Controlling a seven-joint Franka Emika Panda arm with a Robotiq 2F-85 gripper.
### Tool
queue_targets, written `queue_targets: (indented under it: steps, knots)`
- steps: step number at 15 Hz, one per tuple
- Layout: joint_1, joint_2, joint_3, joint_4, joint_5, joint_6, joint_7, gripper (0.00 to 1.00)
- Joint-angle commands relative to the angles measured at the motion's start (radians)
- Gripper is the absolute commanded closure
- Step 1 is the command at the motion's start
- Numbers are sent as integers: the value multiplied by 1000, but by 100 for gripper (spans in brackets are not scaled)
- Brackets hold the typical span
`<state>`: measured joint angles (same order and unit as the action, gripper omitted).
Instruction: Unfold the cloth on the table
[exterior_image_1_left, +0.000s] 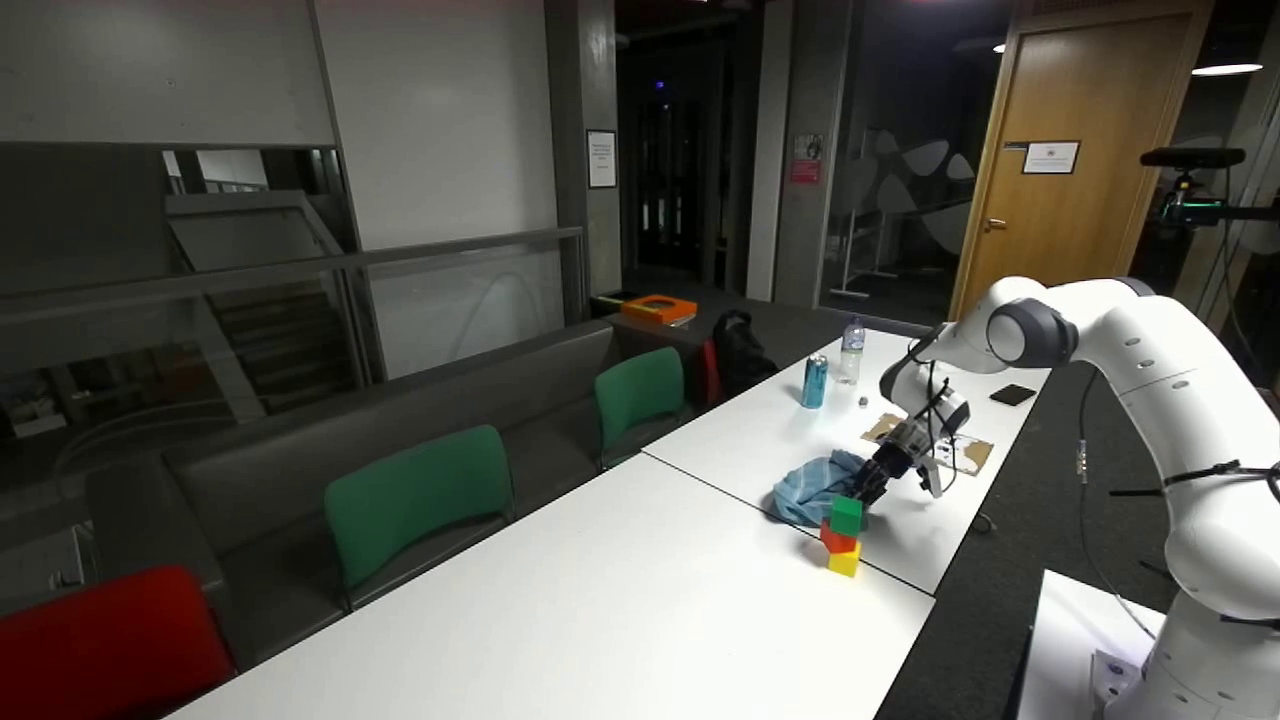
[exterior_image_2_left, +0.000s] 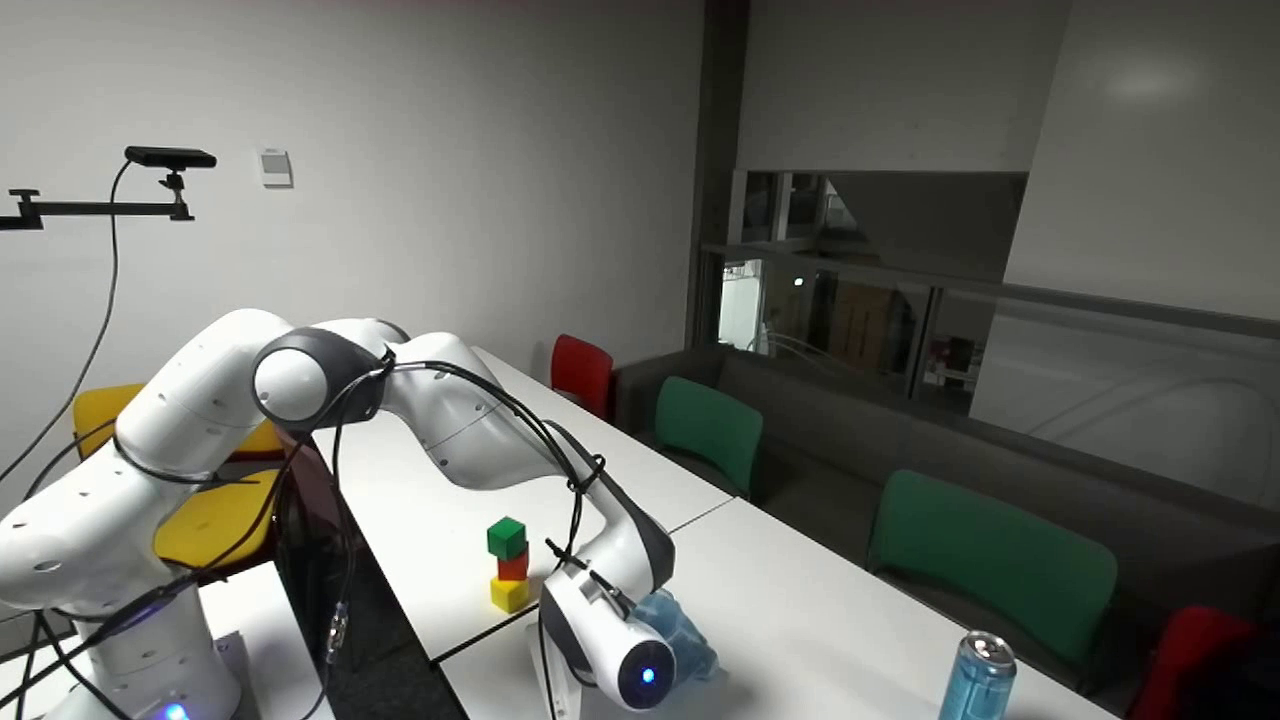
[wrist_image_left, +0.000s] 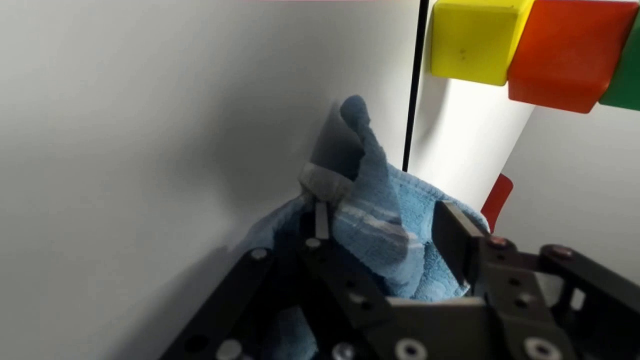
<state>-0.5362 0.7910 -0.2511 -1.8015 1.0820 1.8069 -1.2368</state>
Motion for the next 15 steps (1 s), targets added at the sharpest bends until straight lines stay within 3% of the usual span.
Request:
queue_targets:
  steps: [1,5,10,15]
  knots:
    - [-16,7,1,34,-25,-38,-4,72]
    - [-11,-25,-8,11,-33,-20,-9,100]
    - [15,-183,-58,-100,-50,61,-36,99]
    - [60,-375,-84,-178,-132,175,16,99]
